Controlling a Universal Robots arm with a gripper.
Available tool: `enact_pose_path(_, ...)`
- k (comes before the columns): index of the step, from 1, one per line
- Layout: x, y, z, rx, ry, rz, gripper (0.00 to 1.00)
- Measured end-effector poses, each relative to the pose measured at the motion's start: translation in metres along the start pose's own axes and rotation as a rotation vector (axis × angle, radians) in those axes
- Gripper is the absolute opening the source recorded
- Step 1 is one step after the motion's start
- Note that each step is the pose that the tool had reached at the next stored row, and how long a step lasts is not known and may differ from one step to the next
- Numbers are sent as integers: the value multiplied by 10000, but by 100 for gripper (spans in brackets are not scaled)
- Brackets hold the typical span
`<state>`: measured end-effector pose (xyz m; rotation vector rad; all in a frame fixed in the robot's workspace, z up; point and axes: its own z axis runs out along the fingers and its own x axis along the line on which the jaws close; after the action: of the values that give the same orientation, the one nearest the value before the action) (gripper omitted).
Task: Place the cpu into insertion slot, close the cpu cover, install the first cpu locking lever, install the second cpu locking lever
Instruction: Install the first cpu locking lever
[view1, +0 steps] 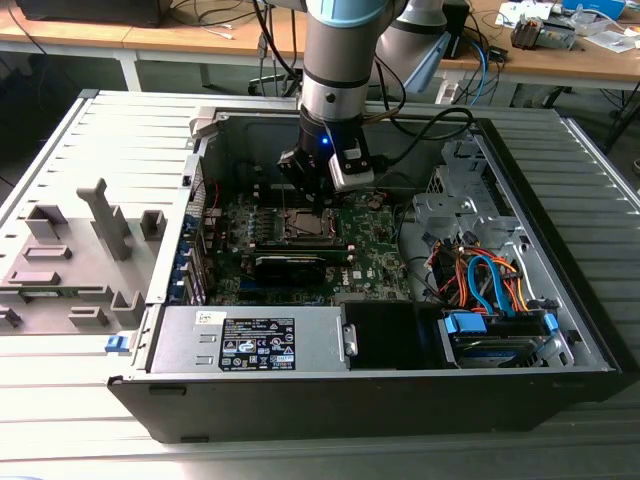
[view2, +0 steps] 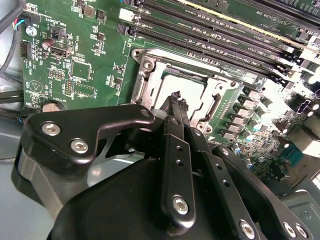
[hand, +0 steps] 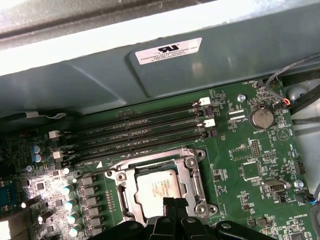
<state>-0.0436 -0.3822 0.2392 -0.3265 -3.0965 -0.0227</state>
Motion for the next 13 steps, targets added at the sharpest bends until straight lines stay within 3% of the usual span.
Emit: enact_pose_path(13,0,0,0,-7,5,-162,11)
